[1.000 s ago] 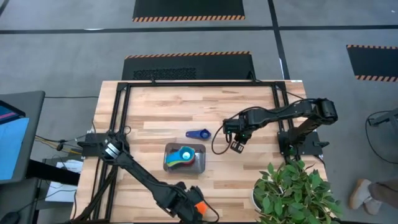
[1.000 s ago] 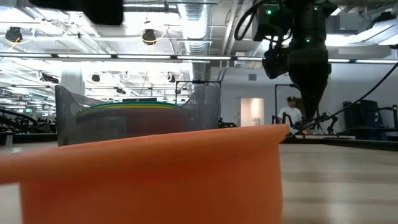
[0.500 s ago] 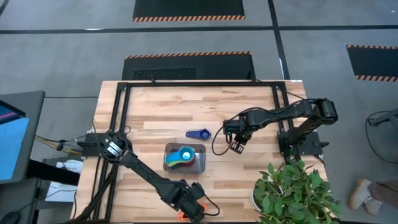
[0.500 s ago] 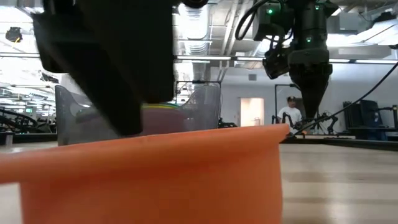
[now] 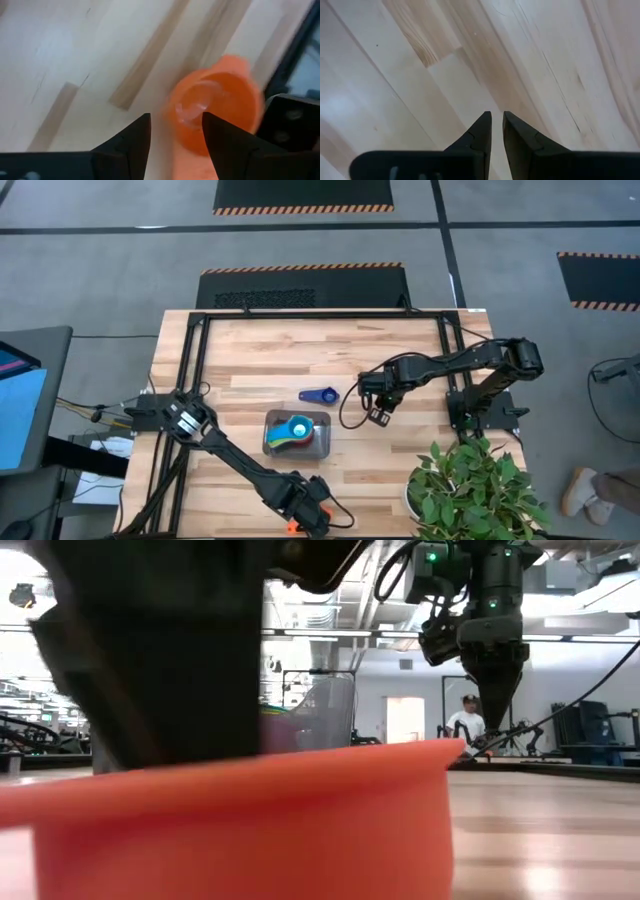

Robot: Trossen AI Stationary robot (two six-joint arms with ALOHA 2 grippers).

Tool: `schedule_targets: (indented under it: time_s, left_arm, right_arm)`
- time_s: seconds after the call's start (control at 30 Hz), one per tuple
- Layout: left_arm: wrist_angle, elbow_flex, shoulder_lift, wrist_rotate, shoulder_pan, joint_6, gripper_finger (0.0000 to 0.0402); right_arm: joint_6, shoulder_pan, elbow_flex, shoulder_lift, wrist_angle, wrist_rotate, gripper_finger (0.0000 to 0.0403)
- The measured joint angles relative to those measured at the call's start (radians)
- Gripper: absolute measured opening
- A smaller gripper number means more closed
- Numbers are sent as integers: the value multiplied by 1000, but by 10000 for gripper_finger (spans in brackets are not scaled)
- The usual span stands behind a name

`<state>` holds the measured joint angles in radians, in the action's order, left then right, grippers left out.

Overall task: Nest measuring cups in basket
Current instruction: Stack the orange measuring cup on top of the light blue measuring cup into the bin

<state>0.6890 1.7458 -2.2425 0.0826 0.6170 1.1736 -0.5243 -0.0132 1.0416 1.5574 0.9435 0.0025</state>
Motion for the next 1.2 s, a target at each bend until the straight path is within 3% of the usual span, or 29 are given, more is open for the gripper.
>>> schedule_targets:
  time_s: [0.17, 0.33, 0.53, 0.73, 1.03, 1.2]
  left_arm:
    - [24, -1, -10, -12, -4, 11, 132]
    - [29, 1, -23, -66, -12, 15, 20]
    - [48, -2, 12, -130, -18, 8, 5]
    - [166, -1, 146, -192, -41, 21, 3]
    - [639, 0, 350, 51, -81, 85, 1]
    - [712, -1, 365, 121, -188, -63, 1]
  right_arm:
    - [0, 0, 0, 0, -10, 0, 71]
    - [0, 0, 0, 0, -10, 0, 71]
    - [0, 0, 0, 0, -12, 0, 71]
    - [0, 0, 0, 0, -27, 0, 71]
    - [-32, 0, 0, 0, -87, -2, 71]
    - [-52, 0, 0, 0, -143, -3, 71]
